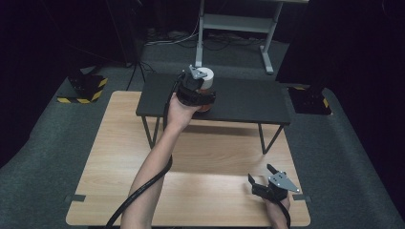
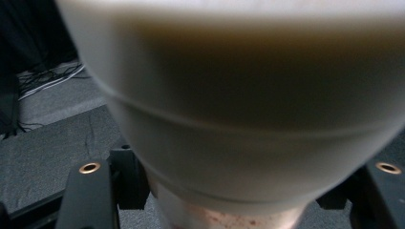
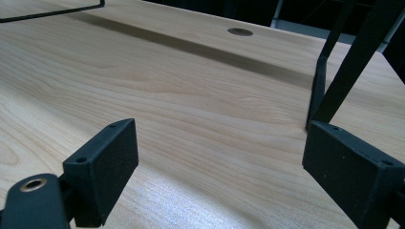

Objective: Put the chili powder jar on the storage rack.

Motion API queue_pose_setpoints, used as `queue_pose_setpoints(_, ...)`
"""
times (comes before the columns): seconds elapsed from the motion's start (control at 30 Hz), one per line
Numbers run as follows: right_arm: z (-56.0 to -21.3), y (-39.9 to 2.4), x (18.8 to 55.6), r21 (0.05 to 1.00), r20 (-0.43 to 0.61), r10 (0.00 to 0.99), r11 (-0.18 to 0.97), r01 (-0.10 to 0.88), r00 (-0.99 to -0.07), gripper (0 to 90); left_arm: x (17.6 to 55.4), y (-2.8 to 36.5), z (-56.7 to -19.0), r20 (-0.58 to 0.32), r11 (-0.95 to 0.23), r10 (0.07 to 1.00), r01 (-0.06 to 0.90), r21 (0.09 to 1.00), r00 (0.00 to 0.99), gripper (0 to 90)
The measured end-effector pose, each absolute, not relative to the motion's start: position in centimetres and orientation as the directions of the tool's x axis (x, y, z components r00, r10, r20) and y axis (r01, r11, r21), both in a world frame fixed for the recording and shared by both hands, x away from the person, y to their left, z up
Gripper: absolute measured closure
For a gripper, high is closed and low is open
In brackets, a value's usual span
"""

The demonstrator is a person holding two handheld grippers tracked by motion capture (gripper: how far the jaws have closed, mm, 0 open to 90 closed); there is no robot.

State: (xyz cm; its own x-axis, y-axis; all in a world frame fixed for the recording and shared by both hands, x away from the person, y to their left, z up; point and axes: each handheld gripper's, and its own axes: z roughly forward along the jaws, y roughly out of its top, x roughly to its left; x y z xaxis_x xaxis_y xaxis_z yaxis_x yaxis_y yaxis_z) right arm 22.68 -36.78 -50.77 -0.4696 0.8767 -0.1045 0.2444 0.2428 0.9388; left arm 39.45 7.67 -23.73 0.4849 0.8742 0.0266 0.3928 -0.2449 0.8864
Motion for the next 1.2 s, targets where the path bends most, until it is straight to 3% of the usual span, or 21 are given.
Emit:
queue_pose_setpoints(0.33,-50.8,-36.8,22.7,0.939,-0.109,0.873,0.247,0.240,-0.475,10.9,39.0,7.3,-24.2,0.044,-0.249,0.880,0.380,0.891,0.473,30.5)
queue_pose_setpoints(0.5,-50.8,-36.9,22.7,0.939,-0.111,0.871,0.251,0.237,-0.479,10.9,38.5,7.8,-25.0,0.073,-0.272,0.871,0.353,0.895,0.485,13.4)
queue_pose_setpoints(0.67,-50.8,-36.9,22.7,0.940,-0.111,0.870,0.249,0.235,-0.479,10.9,37.3,8.9,-25.5,0.058,-0.244,0.877,0.339,0.909,0.477,6.4)
queue_pose_setpoints(0.9,-50.8,-36.9,22.7,0.937,-0.113,0.869,0.254,0.239,-0.481,10.9,34.6,11.1,-26.3,0.051,-0.217,0.875,0.297,0.930,0.481,4.9)
queue_pose_setpoints(1.2,-50.6,-36.7,22.8,0.930,-0.120,0.868,0.269,0.252,-0.483,10.9,28.7,14.3,-29.5,0.114,-0.264,0.846,0.224,0.938,0.522,4.9)
